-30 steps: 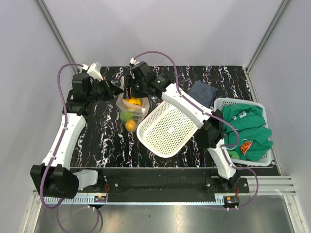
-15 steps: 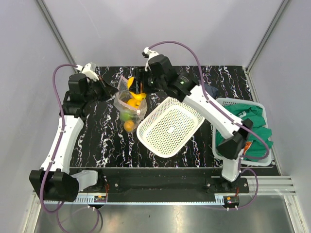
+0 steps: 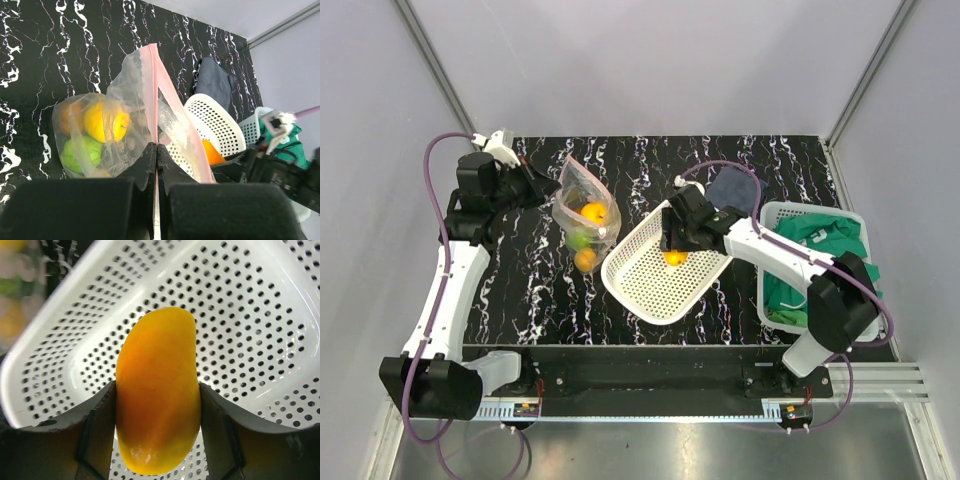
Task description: Open the zip-top bag and remove the fake food
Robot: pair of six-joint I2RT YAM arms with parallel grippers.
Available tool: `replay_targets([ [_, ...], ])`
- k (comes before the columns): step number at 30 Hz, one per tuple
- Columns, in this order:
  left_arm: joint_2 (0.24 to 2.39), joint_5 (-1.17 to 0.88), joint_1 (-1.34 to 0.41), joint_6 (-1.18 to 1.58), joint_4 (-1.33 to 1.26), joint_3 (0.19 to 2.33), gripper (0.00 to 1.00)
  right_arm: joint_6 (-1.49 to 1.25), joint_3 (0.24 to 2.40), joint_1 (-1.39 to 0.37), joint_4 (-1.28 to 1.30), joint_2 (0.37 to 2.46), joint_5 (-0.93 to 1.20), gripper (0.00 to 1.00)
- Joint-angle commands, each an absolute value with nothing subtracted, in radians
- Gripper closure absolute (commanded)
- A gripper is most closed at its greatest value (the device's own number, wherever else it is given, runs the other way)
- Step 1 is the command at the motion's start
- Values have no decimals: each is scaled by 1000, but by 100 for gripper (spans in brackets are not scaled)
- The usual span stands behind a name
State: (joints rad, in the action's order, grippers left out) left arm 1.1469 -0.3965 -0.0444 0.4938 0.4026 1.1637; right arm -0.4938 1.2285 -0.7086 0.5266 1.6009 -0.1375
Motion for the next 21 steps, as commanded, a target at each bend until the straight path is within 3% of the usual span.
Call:
replay_targets([
  [1,1120,-405,-38,483,367,1195,100,-537,1203,-698,417,1630,-88,70],
  [8,1123,-405,-38,480,362,1192,100,-534,1175,-698,368,1696,47,64],
  [15,1127,-413,-38,485,356,1196,100,-522,1158,-706,347,1735,138,45],
  [21,1126,-419,-38,483,354,1192,100,-500,1170,-721,347,1697,138,18],
])
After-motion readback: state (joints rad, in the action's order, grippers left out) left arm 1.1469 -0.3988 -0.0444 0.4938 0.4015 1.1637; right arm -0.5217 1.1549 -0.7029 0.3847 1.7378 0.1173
